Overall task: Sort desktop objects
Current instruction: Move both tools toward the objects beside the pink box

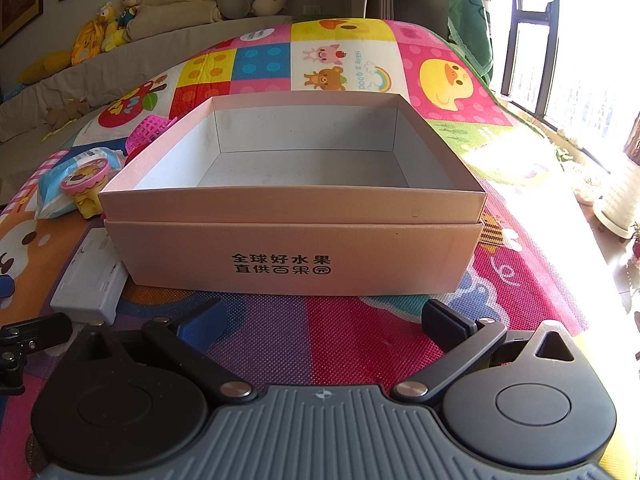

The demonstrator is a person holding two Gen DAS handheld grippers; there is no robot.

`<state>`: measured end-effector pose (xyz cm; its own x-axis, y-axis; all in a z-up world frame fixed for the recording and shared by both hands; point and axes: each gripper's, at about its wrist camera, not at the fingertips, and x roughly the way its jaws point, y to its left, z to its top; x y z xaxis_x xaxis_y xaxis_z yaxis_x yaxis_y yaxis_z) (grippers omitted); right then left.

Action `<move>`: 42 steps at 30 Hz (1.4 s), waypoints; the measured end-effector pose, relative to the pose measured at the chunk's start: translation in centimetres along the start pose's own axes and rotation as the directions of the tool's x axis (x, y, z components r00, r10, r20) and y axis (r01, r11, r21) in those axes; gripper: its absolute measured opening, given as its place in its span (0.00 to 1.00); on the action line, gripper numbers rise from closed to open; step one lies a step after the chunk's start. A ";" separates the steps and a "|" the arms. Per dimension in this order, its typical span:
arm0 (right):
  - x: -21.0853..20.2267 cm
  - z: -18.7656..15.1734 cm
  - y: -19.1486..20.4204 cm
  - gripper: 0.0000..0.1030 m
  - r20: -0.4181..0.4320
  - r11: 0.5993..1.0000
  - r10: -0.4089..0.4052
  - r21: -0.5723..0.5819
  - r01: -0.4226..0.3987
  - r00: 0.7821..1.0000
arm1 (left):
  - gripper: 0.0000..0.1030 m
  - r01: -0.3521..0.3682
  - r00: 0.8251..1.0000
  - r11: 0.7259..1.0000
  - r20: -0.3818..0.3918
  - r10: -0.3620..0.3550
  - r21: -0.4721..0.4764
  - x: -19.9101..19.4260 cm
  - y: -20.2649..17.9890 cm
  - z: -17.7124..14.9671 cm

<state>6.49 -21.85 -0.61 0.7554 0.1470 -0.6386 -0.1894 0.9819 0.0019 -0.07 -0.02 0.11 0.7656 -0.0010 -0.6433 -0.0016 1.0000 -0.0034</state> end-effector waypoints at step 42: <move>-1.7 -0.6 -0.3 1.00 -0.057 1.000 0.020 0.005 -0.019 0.998 | 1.00 0.205 0.979 0.976 -0.030 -0.203 0.069 -0.7 -1.7 1.8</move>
<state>4.89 -22.46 -0.05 0.7144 0.1590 -0.6814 -0.2009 0.9794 0.0180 0.61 -1.76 1.93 0.7306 -0.2045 -0.6515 0.2000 0.9763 -0.0822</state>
